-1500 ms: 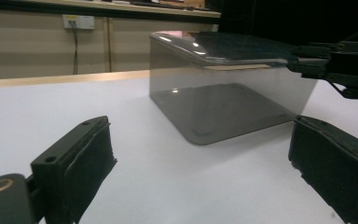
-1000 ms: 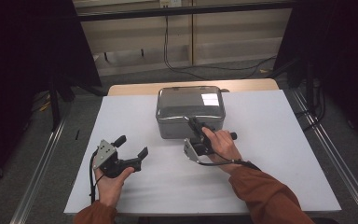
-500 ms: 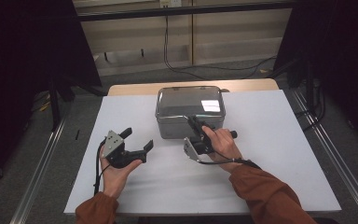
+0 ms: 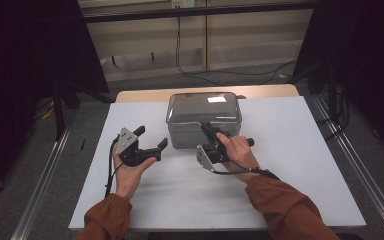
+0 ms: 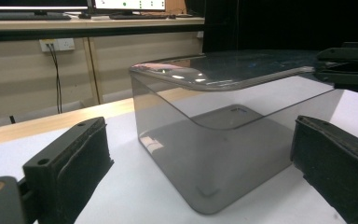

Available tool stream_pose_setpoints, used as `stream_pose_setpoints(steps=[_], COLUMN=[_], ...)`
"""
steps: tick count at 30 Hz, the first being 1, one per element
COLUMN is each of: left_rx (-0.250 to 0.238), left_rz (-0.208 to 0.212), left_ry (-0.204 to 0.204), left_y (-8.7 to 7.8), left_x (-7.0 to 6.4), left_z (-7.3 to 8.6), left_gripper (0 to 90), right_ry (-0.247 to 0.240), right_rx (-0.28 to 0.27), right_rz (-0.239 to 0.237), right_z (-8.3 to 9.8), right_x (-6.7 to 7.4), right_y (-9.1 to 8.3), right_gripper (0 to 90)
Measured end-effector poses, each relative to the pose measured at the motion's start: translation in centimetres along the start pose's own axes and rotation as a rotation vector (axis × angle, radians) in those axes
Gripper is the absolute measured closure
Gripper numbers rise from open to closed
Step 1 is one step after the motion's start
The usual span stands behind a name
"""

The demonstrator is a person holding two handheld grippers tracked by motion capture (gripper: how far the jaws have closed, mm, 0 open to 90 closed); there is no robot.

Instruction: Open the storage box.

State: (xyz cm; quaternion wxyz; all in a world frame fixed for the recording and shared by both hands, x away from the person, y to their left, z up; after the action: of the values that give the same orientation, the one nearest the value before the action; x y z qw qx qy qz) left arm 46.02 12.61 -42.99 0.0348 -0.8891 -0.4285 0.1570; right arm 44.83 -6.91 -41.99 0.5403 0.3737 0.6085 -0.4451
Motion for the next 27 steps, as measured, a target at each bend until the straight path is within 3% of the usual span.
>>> stream_pose_setpoints(steps=[7, 10, 13, 15, 19, 24, 26, 27], left_rx=[-0.003, 0.001, 0.008, 0.02, 0.007, -0.004, -0.006, -0.001], left_rz=[-0.014, -0.017, -0.011, -0.009, -0.014, -0.017, -0.01, -0.011], left_ry=[0.025, 0.054, 0.043, 0.068, 0.051, 0.072, 0.021, 0.02], left_y=[1.9, 3.2, 3.9, 4.5, 5.4, 6.5, 6.6, 6.6], left_x=[0.5, 0.4, 0.2, 0.2, 0.4, 0.3, 0.3, 0.3], left_z=[-0.4, -0.7, -0.8, -0.9, -1.4, -2.1, -2.1, -2.0], left_gripper=[4.4, 4.9, 5.1, 5.1, 5.3, 5.8, 6.2, 6.8], right_ry=[0.003, -0.009, -0.003, 0.002, 0.005, -0.003, 0.0, -0.006], right_rx=[0.001, 0.001, 0.002, 0.003, 0.002, -0.002, 0.001, -0.001], right_rz=[0.005, 0.007, 0.012, 0.016, 0.022, 0.022, 0.021, 0.021], right_z=[0.0, -0.1, -0.1, 0.0, 0.1, 0.0, 0.1, 0.1], right_x=[-0.3, -0.5, -0.7, -1.1, -1.3, -1.4, -1.4, -1.4], right_y=[0.0, 0.2, 0.2, 0.2, 0.2, 0.3, 0.2, 0.2], right_gripper=[80.6, 80.8, 80.9, 81.1, 81.2, 81.3, 81.4, 81.5])
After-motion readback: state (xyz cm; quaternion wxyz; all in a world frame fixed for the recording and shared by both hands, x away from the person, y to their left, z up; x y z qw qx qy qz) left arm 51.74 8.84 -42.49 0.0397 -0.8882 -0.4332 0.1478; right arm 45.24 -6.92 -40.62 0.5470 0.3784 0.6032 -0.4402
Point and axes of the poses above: each handheld gripper's, and its own axes: y roughly forward along the jaws, z roughly out of its underside, x roughly to its left, the point moved 8 cm from there along y, roughly forward along the jaws, and after that the axes turned 13 degrees about -y, right-handed, at the moved point
